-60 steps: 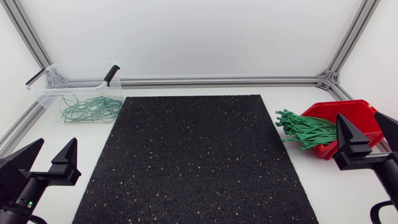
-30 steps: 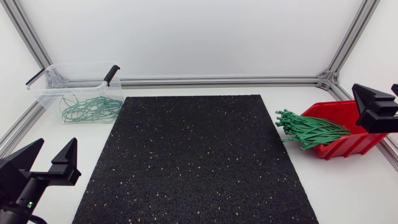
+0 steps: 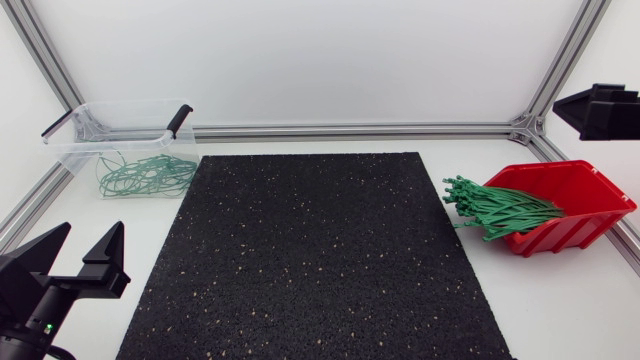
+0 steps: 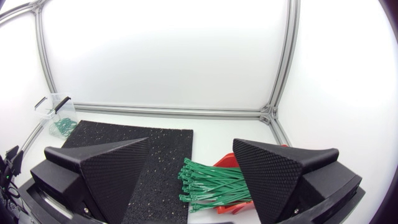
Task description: Take a green cable tie from the red box, thread the tail through the head to close it, then place it in the transparent bin on the left.
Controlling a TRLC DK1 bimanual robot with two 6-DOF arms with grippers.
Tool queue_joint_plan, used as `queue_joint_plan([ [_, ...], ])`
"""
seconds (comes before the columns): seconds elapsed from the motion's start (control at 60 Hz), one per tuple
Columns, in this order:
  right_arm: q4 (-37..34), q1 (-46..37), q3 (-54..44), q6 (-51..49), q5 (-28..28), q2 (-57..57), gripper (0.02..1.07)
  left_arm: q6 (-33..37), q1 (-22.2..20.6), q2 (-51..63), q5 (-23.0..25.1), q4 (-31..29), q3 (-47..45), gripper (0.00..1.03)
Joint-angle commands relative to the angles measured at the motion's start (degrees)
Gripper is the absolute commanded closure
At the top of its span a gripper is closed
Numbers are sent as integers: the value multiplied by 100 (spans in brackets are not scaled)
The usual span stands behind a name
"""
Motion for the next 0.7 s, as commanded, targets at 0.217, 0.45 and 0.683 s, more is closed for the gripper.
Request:
queue_joint_plan([
  [0.217, -1645, -1081, 1779, -1491, -1509, 2059, 10, -90, 36, -58, -41, -137, -217, 4],
  [0.45, -2682, -1055, 2482, -3170, -1483, 3157, 10, -90, 36, -49, -41, -137, -217, 4],
  [0.683, -3341, -835, 2816, -5508, -296, 3843, 10, -90, 36, -49, -41, -137, -217, 4],
])
